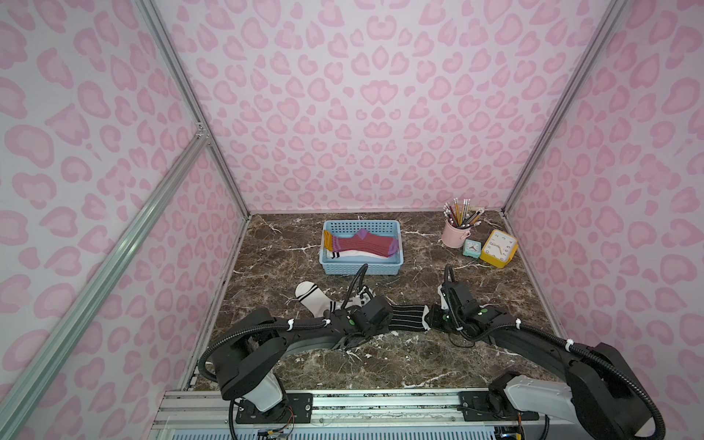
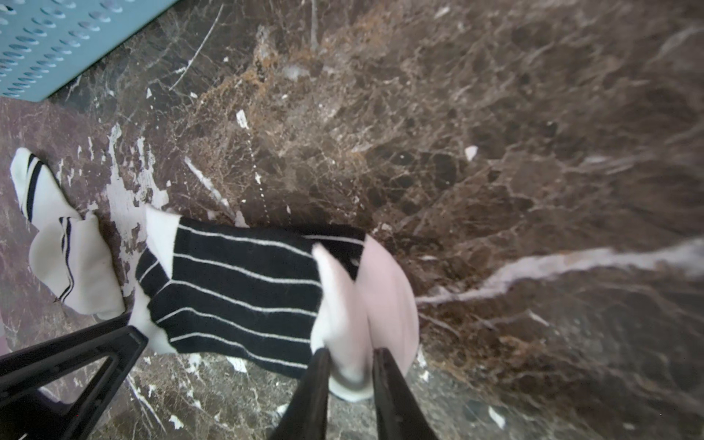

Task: Place the socks together as a pair
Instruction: Pick up a pair of socks from the center of the board.

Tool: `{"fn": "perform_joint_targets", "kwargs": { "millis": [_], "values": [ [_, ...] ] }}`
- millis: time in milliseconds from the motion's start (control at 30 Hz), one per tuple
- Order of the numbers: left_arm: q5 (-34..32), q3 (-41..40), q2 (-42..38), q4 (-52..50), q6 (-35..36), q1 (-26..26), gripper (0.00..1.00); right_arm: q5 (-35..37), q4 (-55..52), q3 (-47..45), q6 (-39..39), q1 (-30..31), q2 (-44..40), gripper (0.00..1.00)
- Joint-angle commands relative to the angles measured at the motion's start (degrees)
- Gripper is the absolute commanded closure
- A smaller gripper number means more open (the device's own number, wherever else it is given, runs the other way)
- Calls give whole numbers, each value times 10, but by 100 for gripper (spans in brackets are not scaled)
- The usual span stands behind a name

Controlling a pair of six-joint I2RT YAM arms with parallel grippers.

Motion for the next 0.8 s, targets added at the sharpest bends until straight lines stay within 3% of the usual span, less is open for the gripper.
{"fn": "perform_joint_targets", "kwargs": {
  "millis": [0, 200, 367, 600, 767],
  "values": [
    [-6, 2, 2, 21, -3, 3, 56, 18, 14, 8, 14, 2, 2, 74],
    [-9, -3, 6, 19, -6, 6, 56, 39, -27, 38, 23, 28, -12, 100],
    [-11, -6, 13, 17, -11, 7, 56, 55, -42, 22, 47, 44, -49, 100],
    [-1, -1, 17, 18, -8, 7, 55, 78, -4, -27, 50, 27, -62, 76],
    [-1, -4, 3, 24, -6, 7, 53, 56, -5, -25, 29, -14, -51, 67]
  ]
}}
